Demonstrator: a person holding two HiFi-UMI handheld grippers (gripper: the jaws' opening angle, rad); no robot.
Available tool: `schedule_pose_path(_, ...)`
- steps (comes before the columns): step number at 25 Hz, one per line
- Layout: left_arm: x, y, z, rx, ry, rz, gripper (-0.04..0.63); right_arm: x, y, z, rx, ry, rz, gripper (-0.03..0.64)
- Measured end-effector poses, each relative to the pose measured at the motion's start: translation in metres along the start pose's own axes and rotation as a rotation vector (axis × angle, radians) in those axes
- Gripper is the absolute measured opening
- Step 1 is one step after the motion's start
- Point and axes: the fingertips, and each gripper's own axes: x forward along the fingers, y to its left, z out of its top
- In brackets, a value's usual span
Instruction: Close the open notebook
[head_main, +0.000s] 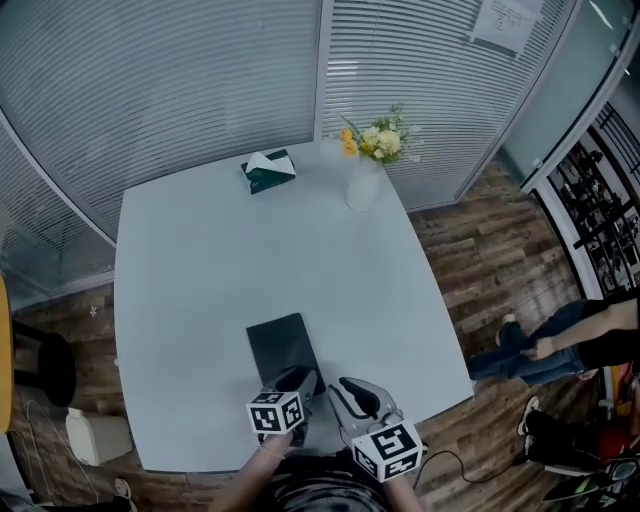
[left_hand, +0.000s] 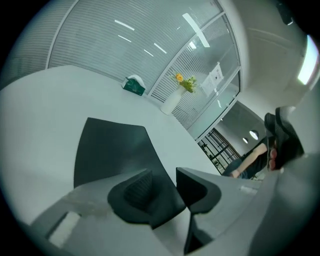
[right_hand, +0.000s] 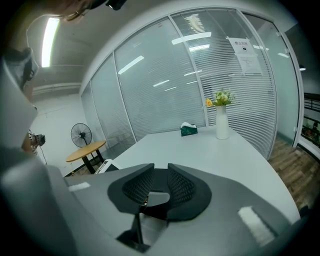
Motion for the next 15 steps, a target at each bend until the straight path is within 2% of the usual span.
schedule_pose_path(8, -0.039, 0.003, 0.026, 0.144, -0.114, 0.014, 0.149, 0.016, 0.014, -0.001, -0.039, -0.015, 0.028, 0.084)
schedule_pose_path(15, -0.071, -0.008, 0.033, 0.204, -0.164, -0.027, 0.098, 0.029, 0.031, -0.001, -0.076, -0.035, 0.049, 0.083)
